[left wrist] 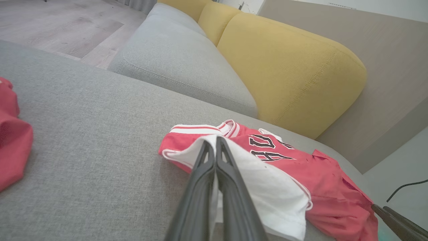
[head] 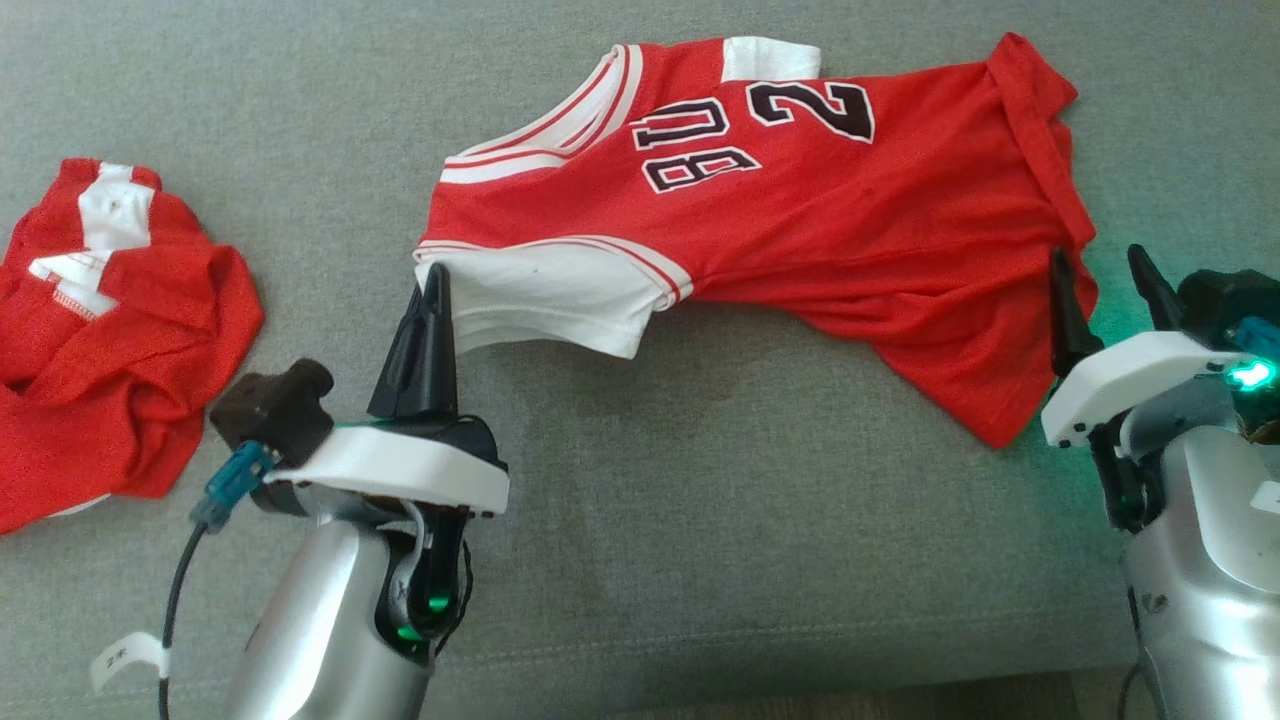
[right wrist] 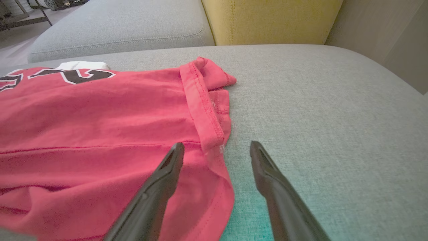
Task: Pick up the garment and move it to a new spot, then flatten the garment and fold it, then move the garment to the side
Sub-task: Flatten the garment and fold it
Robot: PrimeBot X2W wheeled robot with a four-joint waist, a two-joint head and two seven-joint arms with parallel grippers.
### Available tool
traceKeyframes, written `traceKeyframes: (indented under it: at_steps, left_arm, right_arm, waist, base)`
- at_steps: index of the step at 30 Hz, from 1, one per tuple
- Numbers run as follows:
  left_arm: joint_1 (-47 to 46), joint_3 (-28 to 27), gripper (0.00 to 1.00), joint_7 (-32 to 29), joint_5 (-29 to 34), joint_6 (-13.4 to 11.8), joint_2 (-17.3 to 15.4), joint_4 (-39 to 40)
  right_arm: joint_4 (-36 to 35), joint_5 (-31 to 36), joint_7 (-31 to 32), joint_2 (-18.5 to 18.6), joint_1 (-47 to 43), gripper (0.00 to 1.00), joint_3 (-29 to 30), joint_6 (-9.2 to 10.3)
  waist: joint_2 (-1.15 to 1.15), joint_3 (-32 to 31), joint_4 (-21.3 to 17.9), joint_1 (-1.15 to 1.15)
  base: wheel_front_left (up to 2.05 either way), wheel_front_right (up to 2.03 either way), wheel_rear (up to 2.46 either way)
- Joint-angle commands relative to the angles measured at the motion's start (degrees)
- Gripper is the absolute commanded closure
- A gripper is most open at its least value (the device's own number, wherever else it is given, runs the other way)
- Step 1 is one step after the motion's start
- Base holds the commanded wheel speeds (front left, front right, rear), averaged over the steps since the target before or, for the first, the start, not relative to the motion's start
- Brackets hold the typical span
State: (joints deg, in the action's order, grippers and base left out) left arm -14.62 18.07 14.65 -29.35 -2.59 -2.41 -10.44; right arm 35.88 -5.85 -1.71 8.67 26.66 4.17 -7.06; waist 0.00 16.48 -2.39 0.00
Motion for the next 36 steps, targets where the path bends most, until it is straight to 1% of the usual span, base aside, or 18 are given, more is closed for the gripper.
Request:
traceKeyframes:
  at_steps: [1, 5, 6, 7, 8, 10, 17, 27, 32, 36]
  left_arm:
    - [-1.9, -1.4, 1.0, 0.3, 0.3, -0.2, -0.5, 1.9]
    - [-1.9, -1.5, 1.0, 0.3, 0.5, -0.1, -0.5, 1.7]
    - [-1.9, -1.6, 1.0, 0.3, 0.6, -0.1, -0.5, 1.6]
    - [-1.9, -1.6, 1.0, 0.3, 0.6, 0.0, -0.5, 1.6]
    - [-1.9, -1.7, 1.0, 0.3, 0.7, 0.0, -0.5, 1.5]
    - [-1.9, -1.7, 1.0, 0.3, 0.7, 0.1, -0.5, 1.4]
    - [-1.9, -2.1, 1.0, 0.3, 0.7, 0.0, -0.5, 1.4]
    - [-1.5, -3.1, 1.0, 0.3, 0.2, -0.1, -0.5, 1.8]
    - [-0.5, -4.1, 1.0, 0.3, 0.3, -0.2, -0.5, 2.2]
    - [-0.1, -5.4, 1.0, 0.3, 0.6, -0.4, -0.5, 3.2]
  right_arm:
    - [-1.2, 0.7, -0.9, 0.1, 1.8, 0.0, -0.8, -0.43]
    - [0.3, 0.9, -1.5, -0.2, 2.6, 0.0, -0.6, -0.43]
    - [0.6, 0.9, -1.7, -0.3, 2.8, 0.2, -0.6, -0.43]
    - [0.9, 0.8, -1.8, -0.3, 2.9, 0.54, -0.6, -0.43]
    - [1.2, 0.8, -1.9, -0.4, 3.0, 0.74, -0.6, -0.43]
    - [1.6, 0.7, -2.2, -0.4, 3.2, 1.0, -0.5, -0.43]
    - [1.6, -0.9, -2.5, 0.0, 3.3, 1.0, -0.8, -0.43]
    - [-0.6, -4.6, -1.7, 2.4, 2.3, 1.0, -1.9, -0.43]
    - [-4.4, -8.3, 0.2, 3.4, 1.5, 1.0, -4.7, -0.43]
    - [-10.4, -13.8, 3.7, 5.7, 0.9, 1.0, -7.4, -0.43]
  waist:
    - [0.0, 0.1, 0.1, 0.0]
    - [0.0, 0.4, 0.1, 0.0]
    - [0.0, 0.4, 0.1, 0.0]
    - [0.0, 0.4, 0.1, 0.0]
    - [0.0, 0.4, 0.1, 0.0]
    - [0.0, 0.3, 0.1, 0.0]
    - [0.0, -0.1, -0.2, 0.0]
    - [0.0, -2.4, -0.1, 0.0]
    - [0.0, -5.0, -0.7, 0.0]
    - [0.0, -6.3, -1.5, 0.0]
  base:
    - [0.0, 0.0, 0.0]
    - [0.0, 0.0, 0.0]
    - [0.0, 0.0, 0.0]
    - [0.0, 0.0, 0.0]
    - [0.0, 0.0, 0.0]
    - [0.0, 0.0, 0.0]
    - [0.0, 0.0, 0.0]
    - [0.0, 0.0, 0.0]
    - [0.0, 0.0, 0.0]
    - [0.0, 0.0, 0.0]
